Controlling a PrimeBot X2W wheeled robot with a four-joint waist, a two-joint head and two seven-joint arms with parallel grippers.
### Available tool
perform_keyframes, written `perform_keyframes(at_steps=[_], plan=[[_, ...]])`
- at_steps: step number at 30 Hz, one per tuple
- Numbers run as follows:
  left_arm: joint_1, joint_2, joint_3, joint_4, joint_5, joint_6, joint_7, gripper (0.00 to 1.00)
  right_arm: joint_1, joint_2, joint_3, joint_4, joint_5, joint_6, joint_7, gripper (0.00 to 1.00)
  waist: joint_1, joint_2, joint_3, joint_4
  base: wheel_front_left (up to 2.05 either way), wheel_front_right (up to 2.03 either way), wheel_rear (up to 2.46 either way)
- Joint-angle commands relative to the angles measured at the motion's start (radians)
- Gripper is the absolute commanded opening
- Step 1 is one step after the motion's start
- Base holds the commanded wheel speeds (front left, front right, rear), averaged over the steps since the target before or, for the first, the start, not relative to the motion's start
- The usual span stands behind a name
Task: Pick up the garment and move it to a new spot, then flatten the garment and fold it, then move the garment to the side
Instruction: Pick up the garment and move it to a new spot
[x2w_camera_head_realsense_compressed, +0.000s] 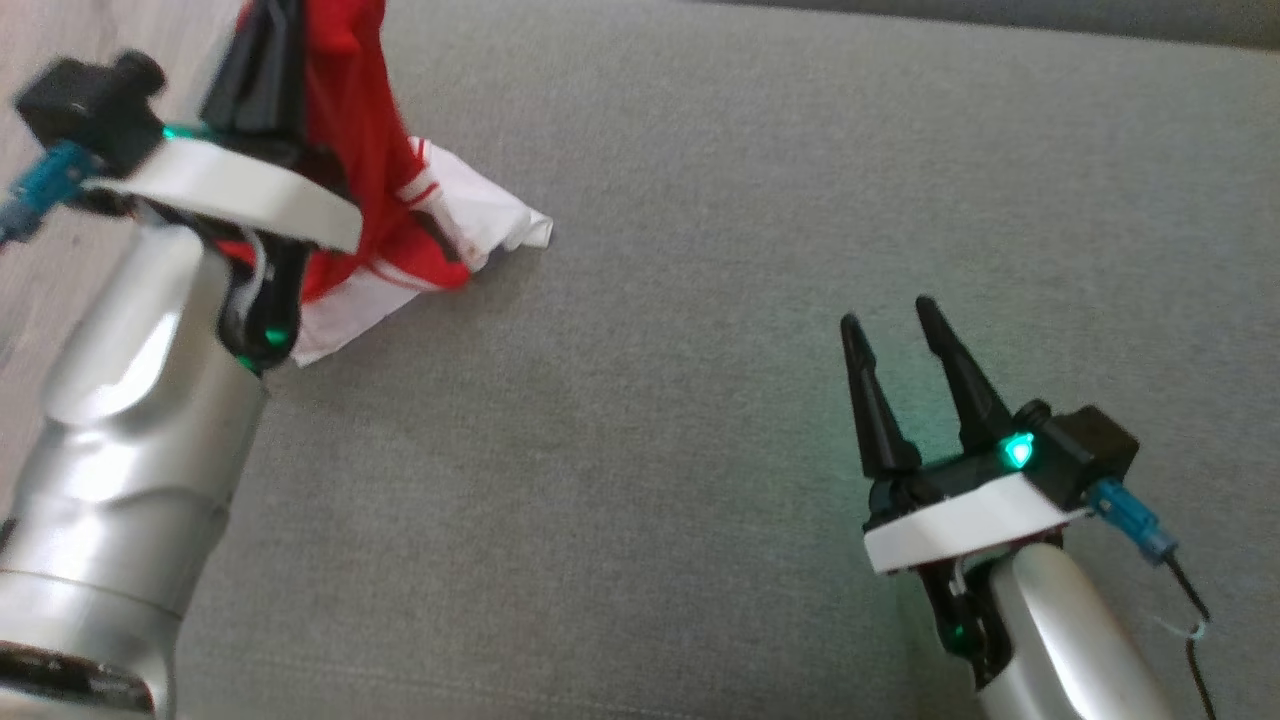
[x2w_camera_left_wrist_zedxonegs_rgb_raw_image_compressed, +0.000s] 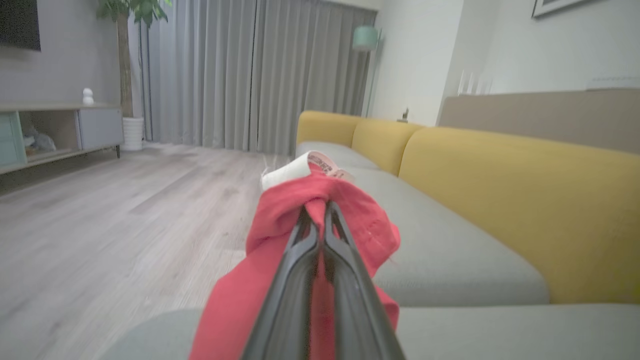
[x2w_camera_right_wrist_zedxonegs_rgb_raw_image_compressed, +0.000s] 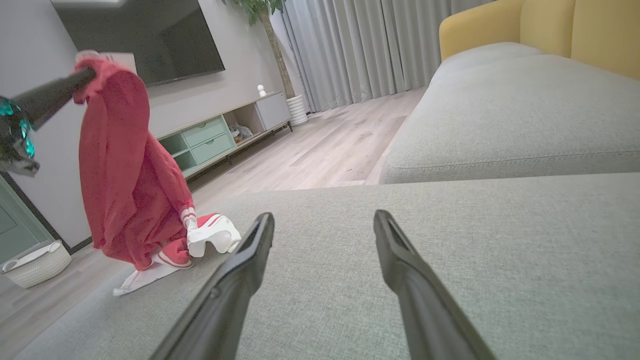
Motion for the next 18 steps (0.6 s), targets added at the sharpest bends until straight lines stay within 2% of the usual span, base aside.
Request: perform_keyframes(at_steps=[1,9,18], plan=[[-0.043,0.049,0.048,-0.058,0.004,0.003,-0.013,0.0,0.004,0.0,0.026,-0.028,0.009,0.007,-0.011,1.0,0.0001,0.0,-0.02,-0.015,0.0,0.0,0.0],[-0.026,0.037,0.032,-0.31,0.013,0.039,0.024,0.0,0.015,0.0,0.044,-0.036,0.031,0.007,-0.011,1.0,0.0001,0.0,-0.048,-0.085,0.0,0.0,0.0],[-0.009,-0.036,-0.07,-0.47,0.034,0.073,0.11,0.0,-0.013,0.0,0.064,-0.06,0.064,0.007,-0.011,1.0,0.0001,0.0,-0.024,-0.246,0.0,0.0,0.0]])
